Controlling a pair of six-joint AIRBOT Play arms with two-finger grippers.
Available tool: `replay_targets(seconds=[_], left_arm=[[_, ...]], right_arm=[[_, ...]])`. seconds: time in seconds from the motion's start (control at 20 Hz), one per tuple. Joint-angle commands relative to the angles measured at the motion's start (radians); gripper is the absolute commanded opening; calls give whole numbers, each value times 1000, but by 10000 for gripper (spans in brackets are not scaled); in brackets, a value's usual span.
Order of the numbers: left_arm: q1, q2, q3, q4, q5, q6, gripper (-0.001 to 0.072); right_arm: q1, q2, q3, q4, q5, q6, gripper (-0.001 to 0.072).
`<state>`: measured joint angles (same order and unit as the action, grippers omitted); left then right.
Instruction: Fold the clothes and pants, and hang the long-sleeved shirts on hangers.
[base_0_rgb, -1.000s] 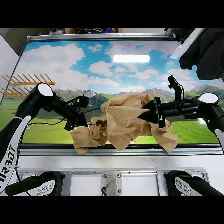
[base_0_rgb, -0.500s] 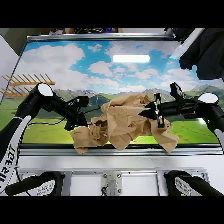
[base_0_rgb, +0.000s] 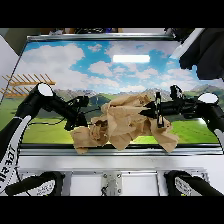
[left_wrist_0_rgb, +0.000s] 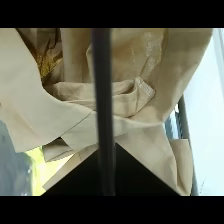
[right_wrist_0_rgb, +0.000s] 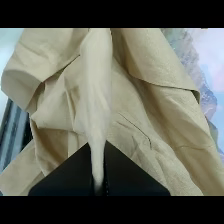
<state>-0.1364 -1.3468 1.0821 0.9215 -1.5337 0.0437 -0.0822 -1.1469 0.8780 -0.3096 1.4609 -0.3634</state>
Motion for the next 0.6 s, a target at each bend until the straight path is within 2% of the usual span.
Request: replay_targets(seconds=[0.0, 0.1, 0.15, 0.2, 0.25, 0.45, 0.55], left_arm=[[0, 0, 0, 4, 0, -68, 16], [-1, 0, 0, 4, -2, -113, 17], [-1, 0, 0, 3, -2, -133, 124], [-1, 0, 0, 3, 1, -170, 392], [0, 0, 0, 3, 17, -230, 453], [18, 2, 0, 3, 27, -316, 452], [55, 2, 0, 3, 27, -390, 452]], right_arm=[[1, 0, 0, 0, -3, -4, 12], [1, 0, 0, 0, -3, -4, 12], [1, 0, 0, 0, -3, -3, 12], [1, 0, 0, 0, -3, -4, 12], [1, 0, 0, 0, -3, -4, 12], [0, 0, 0, 0, -3, -3, 12], [0, 0, 0, 0, -2, 0, 11]])
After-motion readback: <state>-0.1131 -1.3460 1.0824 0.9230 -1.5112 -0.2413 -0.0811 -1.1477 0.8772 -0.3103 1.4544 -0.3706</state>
